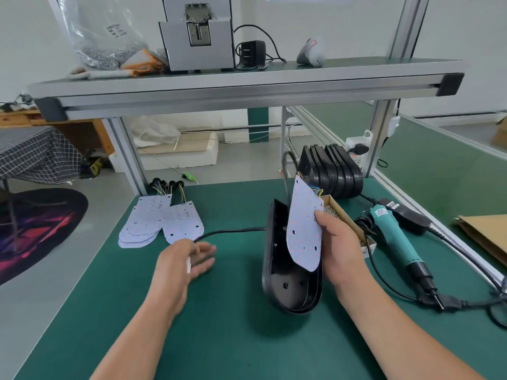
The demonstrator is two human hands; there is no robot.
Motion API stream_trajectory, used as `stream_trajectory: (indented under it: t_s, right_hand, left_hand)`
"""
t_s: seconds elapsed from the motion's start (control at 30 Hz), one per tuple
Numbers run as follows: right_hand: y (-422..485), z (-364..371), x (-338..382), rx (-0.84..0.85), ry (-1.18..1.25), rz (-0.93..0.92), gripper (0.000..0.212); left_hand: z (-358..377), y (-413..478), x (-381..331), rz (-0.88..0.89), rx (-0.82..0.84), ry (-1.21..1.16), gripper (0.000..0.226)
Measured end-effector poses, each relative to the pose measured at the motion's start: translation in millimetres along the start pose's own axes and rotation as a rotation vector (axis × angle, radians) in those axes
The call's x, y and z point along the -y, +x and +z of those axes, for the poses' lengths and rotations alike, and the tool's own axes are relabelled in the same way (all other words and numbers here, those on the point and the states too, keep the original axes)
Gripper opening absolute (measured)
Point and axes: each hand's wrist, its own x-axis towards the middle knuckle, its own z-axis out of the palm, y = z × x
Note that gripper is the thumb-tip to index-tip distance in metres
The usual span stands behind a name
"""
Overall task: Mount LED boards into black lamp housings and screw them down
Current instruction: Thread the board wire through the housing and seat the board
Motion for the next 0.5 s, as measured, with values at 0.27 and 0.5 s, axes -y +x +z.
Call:
stream_trajectory:
  t_s: [0.27, 0.5]
  right_hand:
    - [-3.9, 9.1, -18.2, 0.067, -0.089, 0.098, 0.027]
    - [-8.8, 12.6, -18.5, 0.075, -0.098, 0.117, 0.037]
  left_hand:
    - [-0.2, -10.3, -1.4, -0.085, 0.548, -0.855, 0.022]
    - [14.4, -15.8, 3.3, 0.358, 0.06, 0.386, 0.026]
